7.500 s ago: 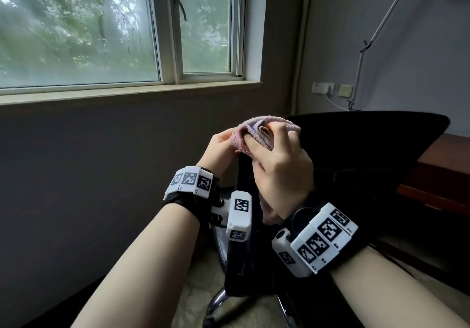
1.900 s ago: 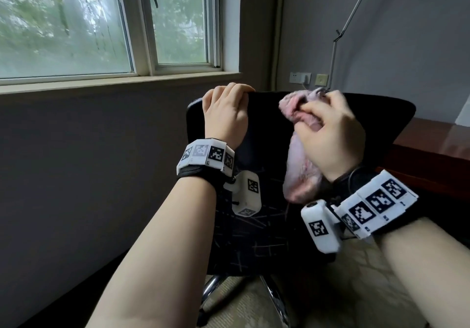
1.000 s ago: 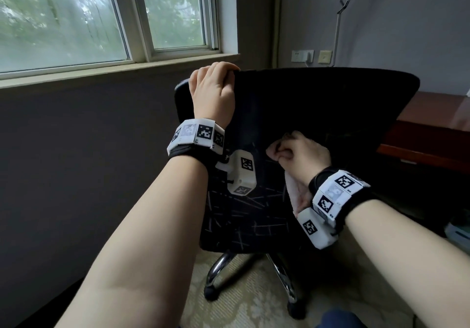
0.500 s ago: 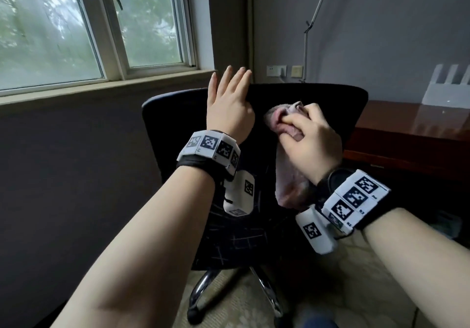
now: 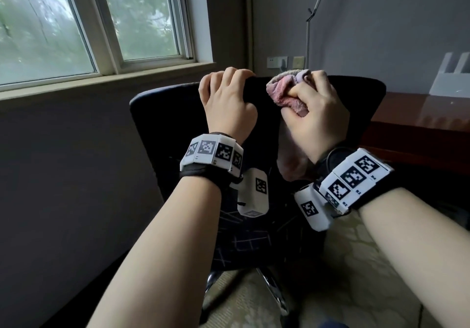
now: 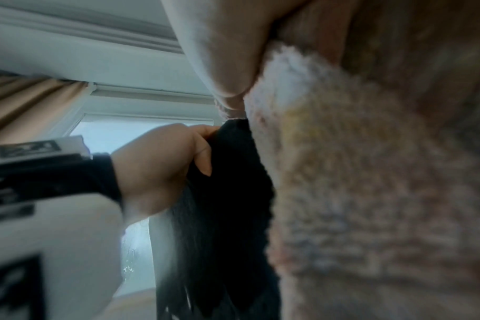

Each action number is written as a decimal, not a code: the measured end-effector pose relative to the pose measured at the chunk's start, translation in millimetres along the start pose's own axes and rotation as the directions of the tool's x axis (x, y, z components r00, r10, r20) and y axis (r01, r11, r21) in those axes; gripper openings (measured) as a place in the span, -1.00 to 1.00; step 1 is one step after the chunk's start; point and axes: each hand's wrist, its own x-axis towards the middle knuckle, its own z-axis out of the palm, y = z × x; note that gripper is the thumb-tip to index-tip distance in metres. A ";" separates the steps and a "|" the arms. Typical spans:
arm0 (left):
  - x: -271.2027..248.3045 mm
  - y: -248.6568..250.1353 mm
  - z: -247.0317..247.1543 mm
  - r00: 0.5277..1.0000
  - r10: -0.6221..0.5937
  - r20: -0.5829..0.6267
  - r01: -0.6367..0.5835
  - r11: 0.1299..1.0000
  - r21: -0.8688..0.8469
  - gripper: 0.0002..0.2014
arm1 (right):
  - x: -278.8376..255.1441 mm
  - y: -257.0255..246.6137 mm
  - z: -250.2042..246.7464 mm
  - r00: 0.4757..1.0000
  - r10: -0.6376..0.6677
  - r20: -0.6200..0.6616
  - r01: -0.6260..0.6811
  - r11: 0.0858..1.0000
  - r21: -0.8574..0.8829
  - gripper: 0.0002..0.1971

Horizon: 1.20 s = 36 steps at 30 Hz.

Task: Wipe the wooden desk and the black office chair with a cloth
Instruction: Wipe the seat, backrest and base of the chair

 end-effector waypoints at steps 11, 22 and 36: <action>-0.5 -2.8 -1.1 1.000 -0.002 -0.018 0.002 1.000 -0.014 -0.43 | -55.4 18.0 25.7 0.963 0.056 0.264 -0.040 0.997 -0.065 -0.91; -5.5 -5.7 -10.3 1.000 0.020 0.016 -0.020 1.000 -0.008 -0.44 | -53.2 13.0 0.8 0.802 0.231 0.550 -0.180 0.973 -0.146 -0.80; -1.5 -32.2 -12.0 0.996 0.030 -0.082 -0.035 0.998 -0.054 -0.50 | 1.9 -1.2 -21.2 0.998 0.031 -0.054 -0.031 1.000 -0.002 -0.84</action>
